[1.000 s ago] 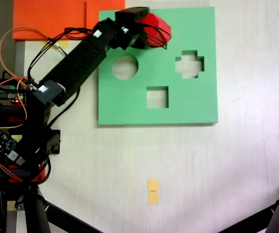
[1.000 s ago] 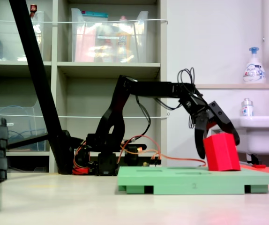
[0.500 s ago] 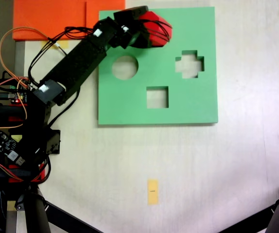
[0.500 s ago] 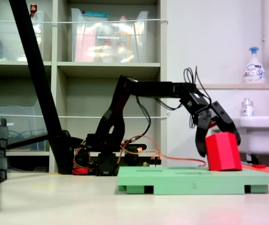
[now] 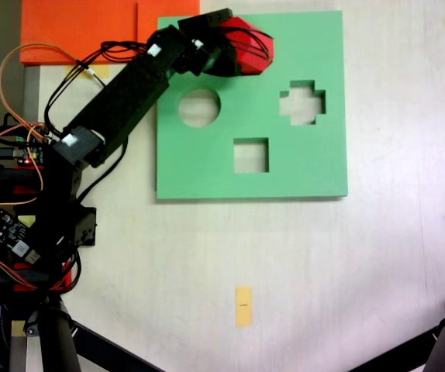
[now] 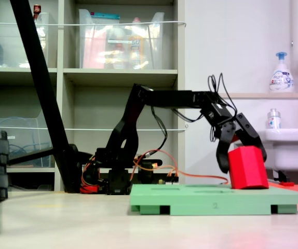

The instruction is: Put the octagonal pillar block into the corresponding hole

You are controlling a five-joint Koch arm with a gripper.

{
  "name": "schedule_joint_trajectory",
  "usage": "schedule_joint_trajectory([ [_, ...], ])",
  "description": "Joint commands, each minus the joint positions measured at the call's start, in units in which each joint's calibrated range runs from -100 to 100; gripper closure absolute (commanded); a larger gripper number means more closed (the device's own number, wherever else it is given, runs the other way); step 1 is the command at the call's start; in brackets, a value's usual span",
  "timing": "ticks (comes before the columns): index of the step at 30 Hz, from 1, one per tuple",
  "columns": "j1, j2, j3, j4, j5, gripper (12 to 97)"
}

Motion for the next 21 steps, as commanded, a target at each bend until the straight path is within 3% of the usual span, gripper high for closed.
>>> schedule_joint_trajectory([
  [1,0.68,-4.16,3.64,0.38,-0.73,69.9],
  [21,0.78,-7.51,3.64,-0.1,-0.63,70.1],
])
